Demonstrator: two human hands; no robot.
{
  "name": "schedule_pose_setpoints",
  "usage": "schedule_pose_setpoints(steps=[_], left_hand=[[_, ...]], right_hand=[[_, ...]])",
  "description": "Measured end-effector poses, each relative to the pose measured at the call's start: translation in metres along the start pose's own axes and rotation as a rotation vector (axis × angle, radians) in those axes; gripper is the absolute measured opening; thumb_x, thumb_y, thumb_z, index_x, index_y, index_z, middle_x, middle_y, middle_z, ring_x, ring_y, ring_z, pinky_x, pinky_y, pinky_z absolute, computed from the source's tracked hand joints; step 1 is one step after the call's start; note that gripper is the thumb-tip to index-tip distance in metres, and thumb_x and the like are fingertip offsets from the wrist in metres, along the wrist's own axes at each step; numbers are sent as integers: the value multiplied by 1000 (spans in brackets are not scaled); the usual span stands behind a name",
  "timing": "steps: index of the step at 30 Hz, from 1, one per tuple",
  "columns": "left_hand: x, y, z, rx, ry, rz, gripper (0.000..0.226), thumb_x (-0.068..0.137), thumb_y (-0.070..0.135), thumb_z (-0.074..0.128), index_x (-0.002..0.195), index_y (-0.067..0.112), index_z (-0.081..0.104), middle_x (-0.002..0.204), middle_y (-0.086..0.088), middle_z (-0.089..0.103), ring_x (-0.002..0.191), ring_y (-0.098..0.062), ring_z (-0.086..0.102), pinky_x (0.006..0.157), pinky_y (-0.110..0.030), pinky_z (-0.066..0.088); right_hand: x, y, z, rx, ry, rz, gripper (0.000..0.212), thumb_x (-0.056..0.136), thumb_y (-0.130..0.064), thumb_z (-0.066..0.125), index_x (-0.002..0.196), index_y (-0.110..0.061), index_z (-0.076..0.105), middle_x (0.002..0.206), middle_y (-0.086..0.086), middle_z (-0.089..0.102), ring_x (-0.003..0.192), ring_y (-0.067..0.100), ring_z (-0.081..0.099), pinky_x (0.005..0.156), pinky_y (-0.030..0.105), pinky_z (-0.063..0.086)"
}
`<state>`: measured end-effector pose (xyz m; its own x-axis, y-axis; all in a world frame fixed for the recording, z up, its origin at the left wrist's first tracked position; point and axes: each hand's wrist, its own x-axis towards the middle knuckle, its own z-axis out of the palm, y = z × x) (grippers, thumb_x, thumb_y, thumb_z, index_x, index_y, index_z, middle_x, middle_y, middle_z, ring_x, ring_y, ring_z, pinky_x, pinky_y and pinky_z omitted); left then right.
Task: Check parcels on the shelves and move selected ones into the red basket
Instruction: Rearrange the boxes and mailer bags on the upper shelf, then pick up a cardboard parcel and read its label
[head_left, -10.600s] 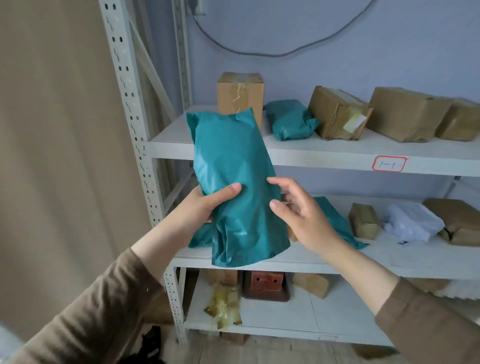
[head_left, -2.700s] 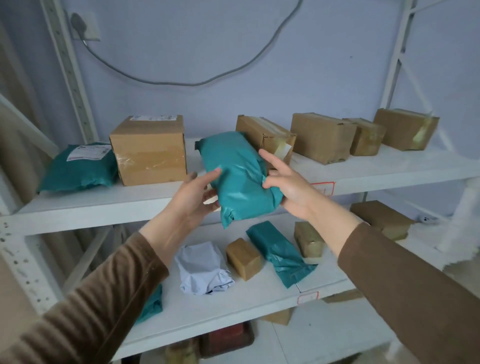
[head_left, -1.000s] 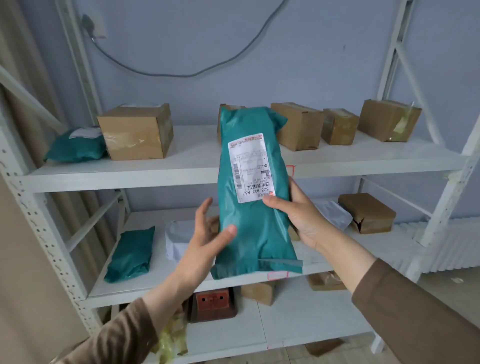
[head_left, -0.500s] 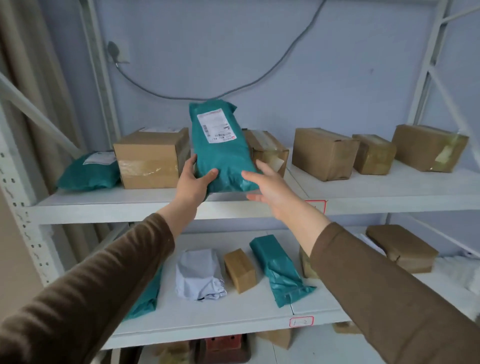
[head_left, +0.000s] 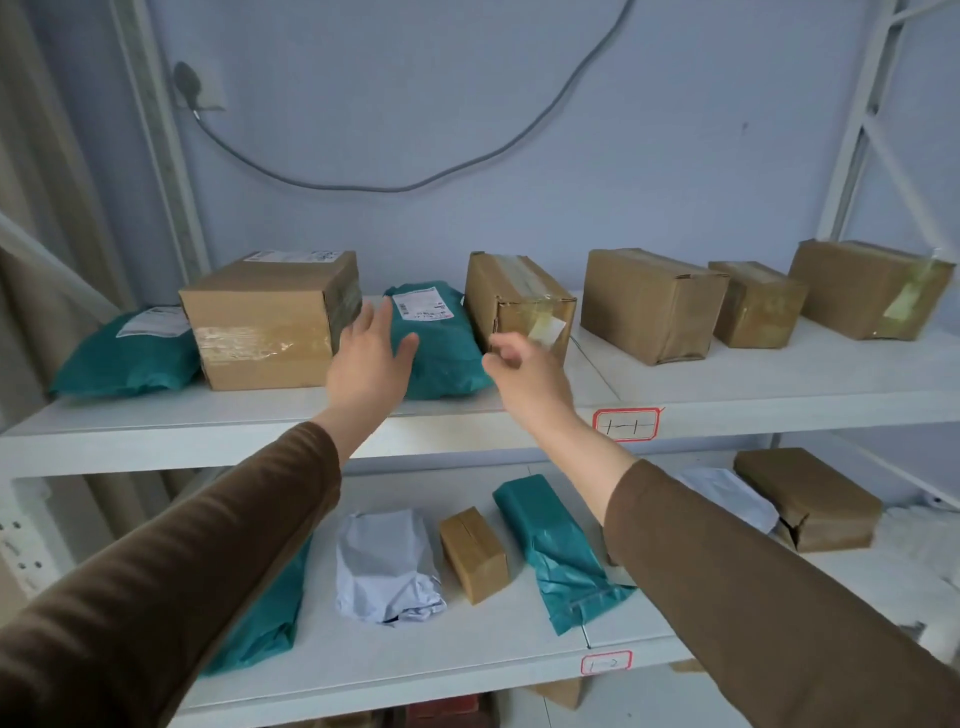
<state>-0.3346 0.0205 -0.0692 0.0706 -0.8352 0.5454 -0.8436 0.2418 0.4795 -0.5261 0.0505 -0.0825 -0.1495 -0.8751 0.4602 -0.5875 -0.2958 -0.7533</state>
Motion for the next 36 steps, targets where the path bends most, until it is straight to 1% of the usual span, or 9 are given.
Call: schedule_pose_setpoints(steps=[3, 6, 9, 11, 17, 20, 24, 29, 36], left_hand=[[5, 31, -9, -139, 28, 134, 59, 111, 43, 42, 165, 22, 30, 172, -2, 31, 157, -28, 31, 122, -45, 34], [19, 70, -5, -419, -161, 14, 63, 111, 46, 40, 166, 18, 26, 170, -6, 34, 156, -27, 33, 124, -41, 28], [41, 99, 9, -501, -354, -110, 67, 111, 50, 34, 165, 12, 25, 171, -9, 30, 157, -29, 28, 124, -41, 23], [59, 104, 26, -552, -427, -175, 68, 109, 55, 36, 160, 10, 37, 164, -11, 41, 150, -32, 38, 124, -42, 28], [76, 110, 58, -647, -451, -270, 56, 106, 48, 45, 140, 6, 60, 137, -12, 64, 125, -34, 61, 112, -44, 47], [60, 123, 56, -759, -397, -221, 49, 105, 39, 50, 137, 4, 62, 126, -12, 67, 105, -24, 60, 75, -31, 51], [8, 150, 41, -931, -295, -140, 43, 107, 31, 47, 145, 14, 55, 136, -8, 67, 112, -19, 66, 66, -21, 48], [-108, 186, 15, -1025, -206, 27, 40, 109, 17, 46, 149, 19, 50, 126, 13, 66, 94, 17, 66, 74, -3, 50], [-261, 206, 8, -1022, -151, 142, 49, 110, 9, 48, 158, 13, 37, 148, 6, 58, 124, 6, 60, 97, -16, 51]], right_hand=[[14, 6, -27, 76, 319, -91, 26, 100, -36, 56, 124, -28, 61, 127, -6, 60, 117, 18, 57, 91, 38, 51], [46, 14, -47, 292, 441, 53, 44, 99, -36, 58, 138, -20, 50, 139, -1, 52, 128, 22, 53, 101, 40, 49], [77, 19, -56, 458, 268, 376, 66, 99, -47, 57, 155, -17, 38, 150, 2, 49, 137, 25, 48, 100, 38, 40], [87, 21, -56, 527, 74, 527, 73, 100, -59, 51, 159, -18, 36, 159, 4, 45, 146, 28, 41, 112, 43, 35], [96, 42, -47, 604, -65, 584, 88, 83, -78, 55, 155, -29, 46, 161, 3, 46, 147, 30, 43, 122, 53, 33], [92, 50, -64, 659, -27, 508, 107, 57, -85, 67, 150, -35, 50, 153, 0, 55, 143, 28, 50, 119, 55, 36], [41, 32, -111, 764, 26, 381, 85, 65, -82, 69, 136, -36, 57, 128, -3, 72, 118, 22, 69, 107, 50, 52], [-48, 30, -171, 816, 12, 287, 60, 84, -58, 76, 130, -25, 55, 128, 0, 71, 111, 19, 72, 96, 47, 58], [-181, 58, -221, 842, -151, 230, 52, 92, -43, 70, 137, -25, 50, 124, -1, 74, 121, 21, 67, 109, 48, 49]])
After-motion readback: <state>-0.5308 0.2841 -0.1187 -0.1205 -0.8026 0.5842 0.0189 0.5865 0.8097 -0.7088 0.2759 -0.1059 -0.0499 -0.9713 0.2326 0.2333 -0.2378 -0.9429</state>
